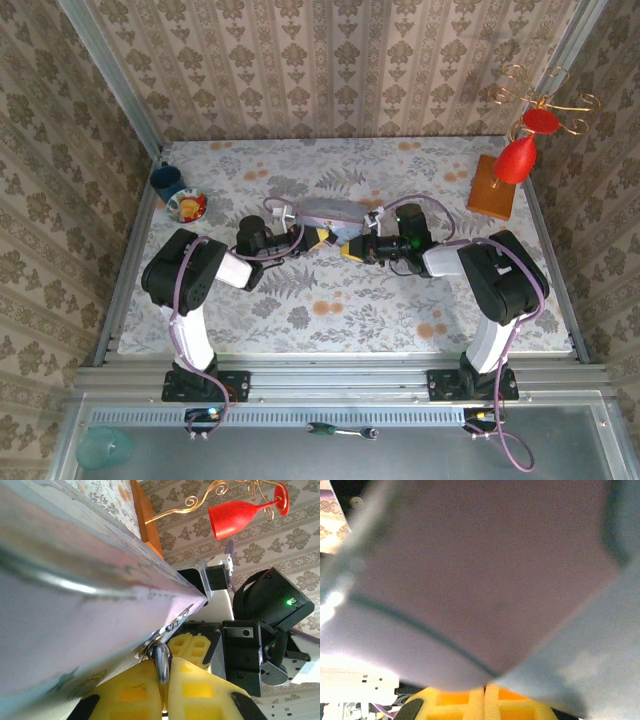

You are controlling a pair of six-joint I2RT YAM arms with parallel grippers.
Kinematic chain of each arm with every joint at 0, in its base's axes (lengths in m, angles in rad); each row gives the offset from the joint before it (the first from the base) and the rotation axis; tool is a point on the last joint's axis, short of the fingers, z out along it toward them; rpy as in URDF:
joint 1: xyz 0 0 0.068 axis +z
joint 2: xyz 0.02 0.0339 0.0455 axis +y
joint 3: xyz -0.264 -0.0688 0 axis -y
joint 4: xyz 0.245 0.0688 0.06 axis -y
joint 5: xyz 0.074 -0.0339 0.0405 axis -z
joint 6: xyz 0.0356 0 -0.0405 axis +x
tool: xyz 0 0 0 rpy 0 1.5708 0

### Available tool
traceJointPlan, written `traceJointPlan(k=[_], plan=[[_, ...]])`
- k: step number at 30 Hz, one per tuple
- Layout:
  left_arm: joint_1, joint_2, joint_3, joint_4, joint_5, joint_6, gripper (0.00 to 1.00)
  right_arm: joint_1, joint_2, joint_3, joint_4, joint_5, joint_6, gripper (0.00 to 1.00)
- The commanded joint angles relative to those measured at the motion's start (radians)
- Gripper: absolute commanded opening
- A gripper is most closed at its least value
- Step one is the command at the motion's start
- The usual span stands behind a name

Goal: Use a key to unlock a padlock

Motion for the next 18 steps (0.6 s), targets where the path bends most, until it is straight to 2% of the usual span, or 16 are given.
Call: traceJointPlan(k=[1, 11, 18], plan=[[-0.104, 0.012, 0.014, 0.056, 0.275, -0.002, 0.0, 0.03, -0.035, 0.089, 0.098, 0.026, -0.053, 0.0], [-0.106, 0.018, 0.015, 0.053, 0.274, -0.002, 0.0, 0.006, 0.001, 0.083, 0.188, 0.043, 0.041, 0.0], [-0.079, 0.046, 0.002, 0.048, 0.239, -0.01, 0.02, 0.05, -0.012, 0.034, 0.153, 0.099, 0.017, 0.0]])
